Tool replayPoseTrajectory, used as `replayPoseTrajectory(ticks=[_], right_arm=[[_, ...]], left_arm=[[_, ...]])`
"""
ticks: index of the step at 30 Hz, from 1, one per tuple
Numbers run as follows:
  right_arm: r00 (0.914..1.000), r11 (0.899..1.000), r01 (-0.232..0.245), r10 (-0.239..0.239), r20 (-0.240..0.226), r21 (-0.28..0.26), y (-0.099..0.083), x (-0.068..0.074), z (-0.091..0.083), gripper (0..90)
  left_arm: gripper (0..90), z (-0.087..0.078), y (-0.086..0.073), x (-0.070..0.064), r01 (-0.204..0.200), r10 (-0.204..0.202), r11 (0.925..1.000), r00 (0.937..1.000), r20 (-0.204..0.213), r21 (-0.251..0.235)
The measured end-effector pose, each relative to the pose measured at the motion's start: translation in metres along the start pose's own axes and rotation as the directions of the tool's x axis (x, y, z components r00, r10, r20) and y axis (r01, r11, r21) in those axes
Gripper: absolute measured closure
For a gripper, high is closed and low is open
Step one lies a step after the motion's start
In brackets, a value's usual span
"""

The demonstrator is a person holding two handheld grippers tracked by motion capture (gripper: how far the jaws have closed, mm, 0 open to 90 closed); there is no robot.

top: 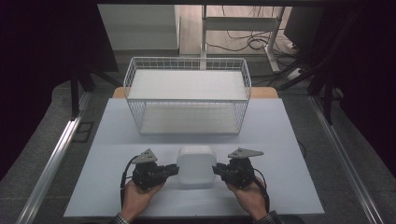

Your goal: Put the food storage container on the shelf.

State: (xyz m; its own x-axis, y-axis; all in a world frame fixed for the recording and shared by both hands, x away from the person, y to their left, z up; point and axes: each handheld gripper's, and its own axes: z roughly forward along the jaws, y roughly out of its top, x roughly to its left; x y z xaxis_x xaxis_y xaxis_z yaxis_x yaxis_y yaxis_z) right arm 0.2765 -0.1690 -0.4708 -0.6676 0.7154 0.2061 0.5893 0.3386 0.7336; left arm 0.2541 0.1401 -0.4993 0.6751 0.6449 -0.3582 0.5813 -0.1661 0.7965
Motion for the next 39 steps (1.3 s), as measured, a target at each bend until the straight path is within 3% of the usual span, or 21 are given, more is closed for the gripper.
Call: replayPoseTrajectory(ticks=[11,22,35,39], right_arm=[[1.0000,0.997,0.002,-0.002,-0.002,-0.072,0.009,0.002,-0.005,76.9],[0.9994,0.992,0.028,-0.030,-0.016,-0.120,0.032,0.001,-0.007,76.9],[0.9975,0.982,0.060,-0.066,-0.025,-0.177,0.079,-0.001,-0.012,76.9],[0.9965,0.978,0.076,-0.081,-0.020,-0.194,0.095,-0.002,-0.017,77.0]], left_arm=[[80.7,-0.005,0.011,0.000,0.000,0.000,0.9997,0.9997,-0.025,-0.025],[80.7,-0.019,0.035,0.002,-0.031,0.028,0.9984,0.9977,-0.061,-0.047],[80.6,-0.036,0.075,0.010,-0.056,0.049,0.9946,0.9955,-0.081,-0.087],[80.7,-0.043,0.094,0.010,-0.072,0.063,0.9923,0.9938,-0.092,-0.100]])
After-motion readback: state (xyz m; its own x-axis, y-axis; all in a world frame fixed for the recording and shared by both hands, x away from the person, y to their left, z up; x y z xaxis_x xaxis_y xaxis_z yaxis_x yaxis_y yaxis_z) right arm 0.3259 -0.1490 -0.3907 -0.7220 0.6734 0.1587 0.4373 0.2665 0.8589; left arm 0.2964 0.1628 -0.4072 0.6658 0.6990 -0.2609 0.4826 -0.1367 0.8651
